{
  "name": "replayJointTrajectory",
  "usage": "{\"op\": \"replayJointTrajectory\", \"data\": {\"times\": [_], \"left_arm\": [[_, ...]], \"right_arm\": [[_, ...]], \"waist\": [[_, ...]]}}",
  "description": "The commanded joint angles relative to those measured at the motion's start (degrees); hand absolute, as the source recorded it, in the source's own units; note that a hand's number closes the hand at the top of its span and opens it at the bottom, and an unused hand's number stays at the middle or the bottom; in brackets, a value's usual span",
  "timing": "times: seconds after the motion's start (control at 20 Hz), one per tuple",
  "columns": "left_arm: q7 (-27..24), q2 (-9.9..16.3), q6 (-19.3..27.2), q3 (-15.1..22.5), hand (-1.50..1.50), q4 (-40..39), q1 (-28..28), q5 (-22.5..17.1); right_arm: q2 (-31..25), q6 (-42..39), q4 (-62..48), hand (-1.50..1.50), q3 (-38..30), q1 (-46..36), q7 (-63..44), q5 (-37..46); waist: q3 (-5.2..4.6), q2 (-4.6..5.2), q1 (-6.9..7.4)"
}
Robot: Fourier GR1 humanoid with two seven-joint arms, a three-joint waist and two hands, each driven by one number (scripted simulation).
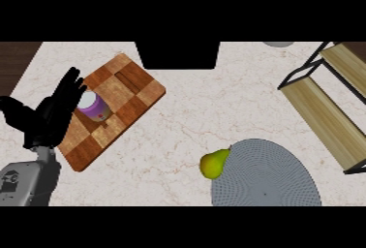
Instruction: Pick the croissant from the placemat and place it in the tiered shelf
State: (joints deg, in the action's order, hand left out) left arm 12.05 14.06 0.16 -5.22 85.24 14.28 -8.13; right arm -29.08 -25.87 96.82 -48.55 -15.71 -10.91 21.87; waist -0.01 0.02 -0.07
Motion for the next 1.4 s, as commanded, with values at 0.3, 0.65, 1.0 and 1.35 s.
{"op": "replayJointTrajectory", "data": {"times": [0.3,0.65,1.0,1.35], "left_arm": [[0.83,-0.81,-0.04,0.4,0.0,2.1,-1.11,0.74],[0.23,-2.71,1.66,1.46,0.0,0.54,1.61,3.16],[-1.27,-0.35,-1.05,-2.02,0.0,-0.73,-0.29,0.53],[-1.98,-4.75,1.74,1.43,0.0,0.69,-3.12,3.35]], "right_arm": [[-2.97,18.51,-21.07,-1.5,-0.06,-6.21,11.83,4.95],[-12.09,15.47,-27.26,-1.5,-4.44,-7.85,15.39,-4.31],[-21.84,-2.65,-40.13,-1.5,-8.21,-4.47,11.43,-13.18],[-34.07,-13.26,-53.06,-1.5,-16.43,3.89,21.3,-18.16]], "waist": [[0.07,0.11,0.94],[0.02,-0.01,0.05],[0.03,0.03,-0.23],[0.07,-0.06,-0.7]]}}
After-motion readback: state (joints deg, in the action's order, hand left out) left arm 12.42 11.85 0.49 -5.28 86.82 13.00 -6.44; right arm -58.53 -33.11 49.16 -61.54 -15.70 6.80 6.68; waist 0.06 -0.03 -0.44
